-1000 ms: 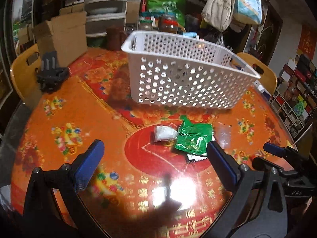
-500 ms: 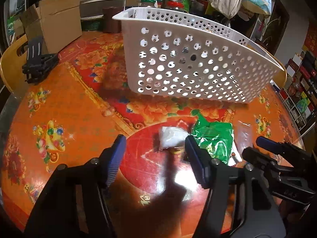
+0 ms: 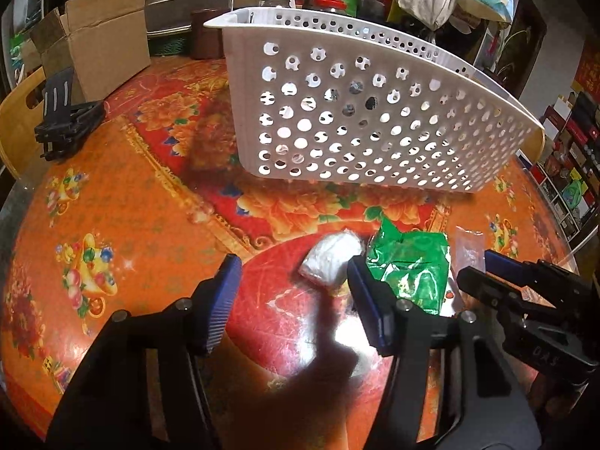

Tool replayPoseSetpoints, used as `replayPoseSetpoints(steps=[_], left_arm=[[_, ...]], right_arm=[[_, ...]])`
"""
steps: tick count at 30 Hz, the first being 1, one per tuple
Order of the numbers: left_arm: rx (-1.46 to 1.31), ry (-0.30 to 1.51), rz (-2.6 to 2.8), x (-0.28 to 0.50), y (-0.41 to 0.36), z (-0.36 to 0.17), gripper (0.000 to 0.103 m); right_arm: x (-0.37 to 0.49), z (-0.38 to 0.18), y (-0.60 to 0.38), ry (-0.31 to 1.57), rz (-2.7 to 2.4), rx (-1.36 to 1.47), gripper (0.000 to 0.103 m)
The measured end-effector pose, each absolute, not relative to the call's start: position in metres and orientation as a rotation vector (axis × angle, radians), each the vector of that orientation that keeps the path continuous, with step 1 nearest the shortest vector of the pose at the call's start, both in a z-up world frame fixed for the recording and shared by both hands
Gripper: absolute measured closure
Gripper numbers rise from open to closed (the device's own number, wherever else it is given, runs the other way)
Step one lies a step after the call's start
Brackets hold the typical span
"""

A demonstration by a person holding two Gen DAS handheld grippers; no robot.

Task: Organize soft objects
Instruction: 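Close the right tool on the clear plastic bag while the left tool grasps the small white item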

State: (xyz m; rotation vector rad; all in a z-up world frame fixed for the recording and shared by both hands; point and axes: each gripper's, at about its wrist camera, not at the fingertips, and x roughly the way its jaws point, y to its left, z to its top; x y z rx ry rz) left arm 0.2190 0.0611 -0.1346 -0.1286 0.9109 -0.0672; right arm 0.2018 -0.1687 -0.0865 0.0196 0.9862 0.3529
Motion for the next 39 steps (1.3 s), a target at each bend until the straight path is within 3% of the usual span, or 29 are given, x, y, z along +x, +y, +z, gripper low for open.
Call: replayPoseSetpoints(steps=[16,19,25,39], left_arm=[[-0.075,0.941,-0.097,0.23,0.028,-0.138,0.047],[-0.064,0.936,-0.101,0.227,0.021,-0.137,0.06],[-0.045,0.923,-0.093,0.218,0.012,-0.132,0.076],[-0.043,0.863,-0.069,0.194,0.024,-0.11,0.076]], right_arm=[[0.195,-0.085,-0.198,0.982,0.354,0.069,0.066],[0.193,-0.083,-0.203,0.979,0.359,0.083,0.07],[0.191,-0.082,-0.205,0.973,0.363,0.086,0.071],[0.181,-0.067,-0.211,0.925,0.376,0.098,0.072]])
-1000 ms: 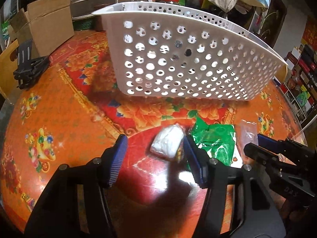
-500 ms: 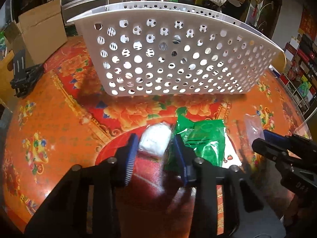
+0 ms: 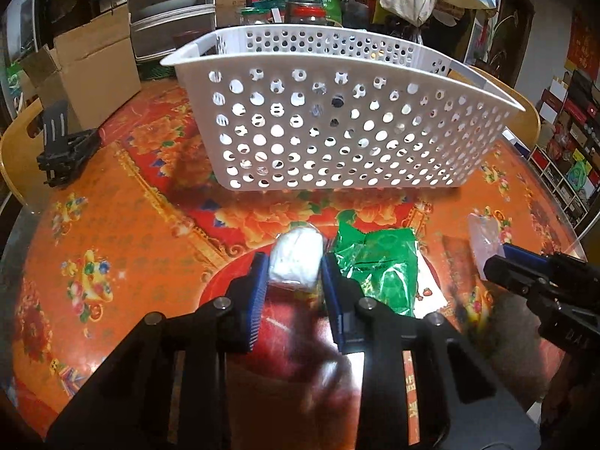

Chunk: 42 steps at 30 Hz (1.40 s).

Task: Organize soft objects
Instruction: 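Close the right tool on the clear plastic bag while the left tool grasps the small white item, then carry the clear bag with the right tool into the basket while the left tool carries the white item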

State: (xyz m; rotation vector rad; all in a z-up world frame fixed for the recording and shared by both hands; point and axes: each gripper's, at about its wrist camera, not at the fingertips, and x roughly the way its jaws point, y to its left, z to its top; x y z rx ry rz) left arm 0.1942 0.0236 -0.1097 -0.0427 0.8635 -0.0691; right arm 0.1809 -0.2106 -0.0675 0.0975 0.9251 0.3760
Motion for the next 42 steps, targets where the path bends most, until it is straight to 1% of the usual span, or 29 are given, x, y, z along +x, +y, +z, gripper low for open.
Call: replayPoseSetpoints(steps=[9,19,25,35,42], left_arm=[[-0.06,0.777,-0.044,0.161,0.033,-0.083,0.076],[-0.059,0.673,-0.022,0.122,0.041,-0.03,0.076],[-0.054,0.631,-0.041,0.113,0.038,0.002,0.076],[-0.035,0.567,-0.083,0.132,0.031,0.065,0.076],[-0.015,0.563,-0.094,0.18,0.023,0.114,0.076]], right_arm=[[0.159,-0.041,-0.217,0.843,0.391,0.091,0.072],[0.129,0.003,-0.223,0.741,0.396,0.064,0.072],[0.121,0.04,-0.225,0.673,0.403,0.033,0.072],[0.145,0.09,-0.233,0.617,0.403,-0.008,0.072],[0.19,0.113,-0.222,0.643,0.413,-0.04,0.072]])
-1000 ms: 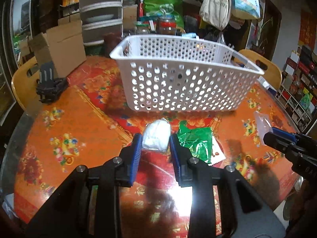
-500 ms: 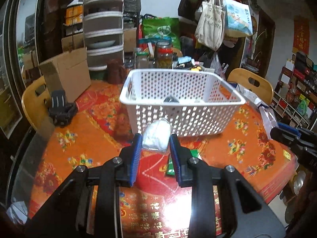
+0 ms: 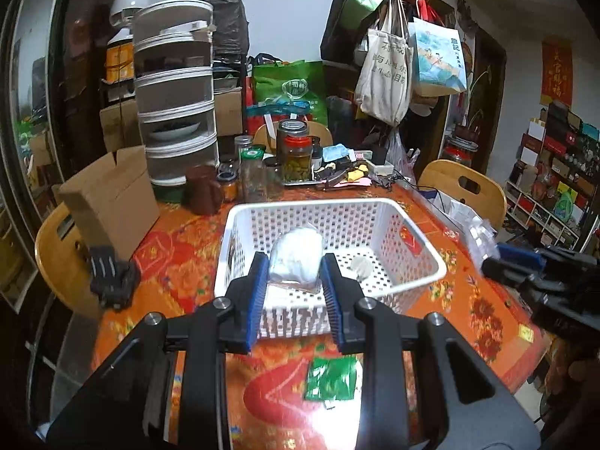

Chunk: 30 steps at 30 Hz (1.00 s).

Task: Organize soft objects
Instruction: 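Carry the clear bag with the right tool into the basket while the left tool carries the white item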

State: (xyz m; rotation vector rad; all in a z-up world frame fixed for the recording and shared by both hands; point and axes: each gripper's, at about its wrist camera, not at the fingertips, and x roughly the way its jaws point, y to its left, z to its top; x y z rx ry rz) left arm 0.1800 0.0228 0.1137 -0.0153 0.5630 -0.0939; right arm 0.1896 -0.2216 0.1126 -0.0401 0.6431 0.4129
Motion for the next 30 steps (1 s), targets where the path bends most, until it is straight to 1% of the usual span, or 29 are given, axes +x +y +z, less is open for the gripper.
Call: replayPoseSetpoints(steps=[5,9,12,17,22,27,30], left_arm=[[-0.046,0.612,-0.094,0.229,0.016,0.13,0.076],[-0.041,0.66,-0.076,0.265,0.012,0.126,0.076],[-0.022,0.719,-0.064,0.294,0.007,0.113,0.076],[-0.005,0.837,-0.051,0.345,-0.001,0.077,0.076],[-0.013,0.968,-0.049,0.388,0.0,0.024,0.076],[-0.009,1.058,-0.031,0.414,0.003,-0.012,0.076],[-0.004,1.076,-0.027,0.422,0.006,-0.025,0.076]], right_arm=[[0.231,0.113,-0.207,0.704,0.413,-0.067,0.072],[0.265,0.11,-0.199,0.747,0.395,-0.072,0.072],[0.292,0.102,-0.196,0.795,0.389,-0.056,0.072],[0.33,0.071,-0.185,0.889,0.356,-0.088,0.072],[0.358,0.033,-0.168,0.996,0.339,-0.124,0.072],[0.376,0.007,-0.154,1.07,0.328,-0.168,0.072],[0.386,-0.003,-0.15,1.103,0.321,-0.176,0.072]])
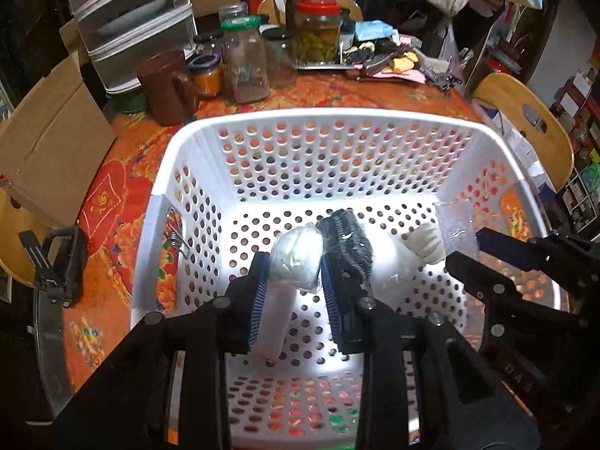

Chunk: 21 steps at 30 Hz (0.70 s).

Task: Organize soft objects
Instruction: 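Carry the clear bag with the right tool into the basket while the left tool carries the white item, then open both tools to release the bag and white item into the basket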

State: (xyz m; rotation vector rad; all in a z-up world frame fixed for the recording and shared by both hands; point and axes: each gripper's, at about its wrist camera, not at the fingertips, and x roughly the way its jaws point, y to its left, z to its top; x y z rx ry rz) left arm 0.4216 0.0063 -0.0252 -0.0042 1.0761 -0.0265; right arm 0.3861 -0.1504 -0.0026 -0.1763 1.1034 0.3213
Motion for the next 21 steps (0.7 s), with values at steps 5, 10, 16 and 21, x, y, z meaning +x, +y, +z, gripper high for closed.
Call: replayPoseSetpoints(steps=[5,10,16,21], left_arm=[[0.006,1.097,-0.039,0.424,0.006,-0.034,0.076],[-0.016,1.084,-0.047,0.422,0.009,-0.035,0.07],[-0.009,1.016,-0.032,0.407,0.014,-0.021,0.033],[0.015,0.954,0.019,0.39,0.024,0.002,0.017]], right_arm=[[0.392,-0.01,-0.148,1.123,0.326,-0.181,0.072],[0.394,-0.01,-0.149,1.119,0.329,-0.158,0.071],[0.387,-0.002,-0.155,1.088,0.336,-0.13,0.017],[0.375,0.021,-0.167,1.015,0.351,-0.084,0.001]])
